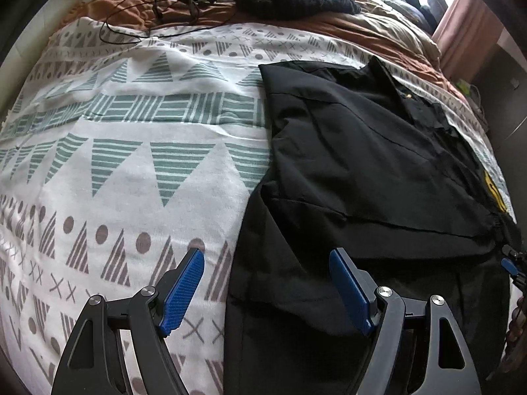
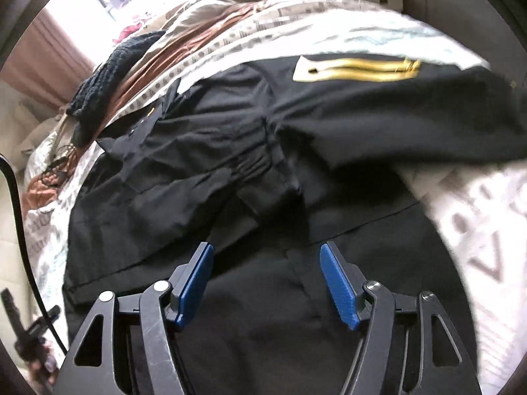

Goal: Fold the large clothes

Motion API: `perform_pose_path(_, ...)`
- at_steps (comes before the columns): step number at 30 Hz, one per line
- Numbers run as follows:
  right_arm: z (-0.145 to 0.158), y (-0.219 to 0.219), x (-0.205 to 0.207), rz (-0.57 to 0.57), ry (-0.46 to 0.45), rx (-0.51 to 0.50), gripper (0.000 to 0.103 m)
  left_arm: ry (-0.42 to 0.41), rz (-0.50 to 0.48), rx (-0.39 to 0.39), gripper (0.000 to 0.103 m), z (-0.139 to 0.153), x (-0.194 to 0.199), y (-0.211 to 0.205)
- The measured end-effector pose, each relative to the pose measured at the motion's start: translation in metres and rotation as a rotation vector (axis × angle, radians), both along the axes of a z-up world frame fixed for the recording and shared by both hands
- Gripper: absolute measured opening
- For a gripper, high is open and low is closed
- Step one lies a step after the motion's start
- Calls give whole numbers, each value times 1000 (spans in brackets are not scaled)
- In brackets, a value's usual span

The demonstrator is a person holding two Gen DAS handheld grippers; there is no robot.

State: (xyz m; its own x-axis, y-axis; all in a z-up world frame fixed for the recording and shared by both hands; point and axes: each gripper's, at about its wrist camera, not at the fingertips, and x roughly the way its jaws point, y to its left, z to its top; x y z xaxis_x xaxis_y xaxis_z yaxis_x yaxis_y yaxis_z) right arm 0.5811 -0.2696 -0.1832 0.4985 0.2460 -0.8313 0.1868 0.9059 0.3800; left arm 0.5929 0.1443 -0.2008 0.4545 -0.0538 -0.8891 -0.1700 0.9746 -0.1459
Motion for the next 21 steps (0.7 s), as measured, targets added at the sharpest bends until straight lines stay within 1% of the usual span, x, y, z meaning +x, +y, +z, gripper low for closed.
perform_pose_path(1, -5, 1, 3, -2, 5, 16, 62, 2, 5, 5, 79, -2, 2, 1)
perform_pose_path(2, -10, 2, 8, -3, 5, 25, 53, 0, 10, 10, 78, -3, 5, 2)
perform_pose_path(3, -13, 3, 12, -2, 4, 25, 41, -2, 13, 13, 76, -4, 7, 3)
perform_pose_path(4, -17, 4, 19, -4, 6, 13, 33, -4, 15, 16, 72, -6, 9, 4)
perform_pose_path(5, -18, 5, 24, -16, 3, -9, 18, -2, 15, 18, 68, -8, 11, 5)
perform_pose_path(6, -19, 4, 27, -26, -1, -22, 16, 8, 15, 21, 64, -11, 14, 6)
perform_pose_path(8, -21, 2, 40, -40, -16, -14, 12, 23, 14, 19, 42, -16, 19, 7)
perform_pose_path(11, -23, 3, 53, -38, -34, -20, 11, 31, 12, 31, 32, -24, 25, 7)
perform_pose_path(16, -23, 8, 74, -35, -45, -39, 10, 13, 16, 60, 29, -27, 31, 5)
perform_pose_path(21, -21, 10, 90, -15, -53, -53, 10, 31, 25, 56, 29, -25, 35, 6)
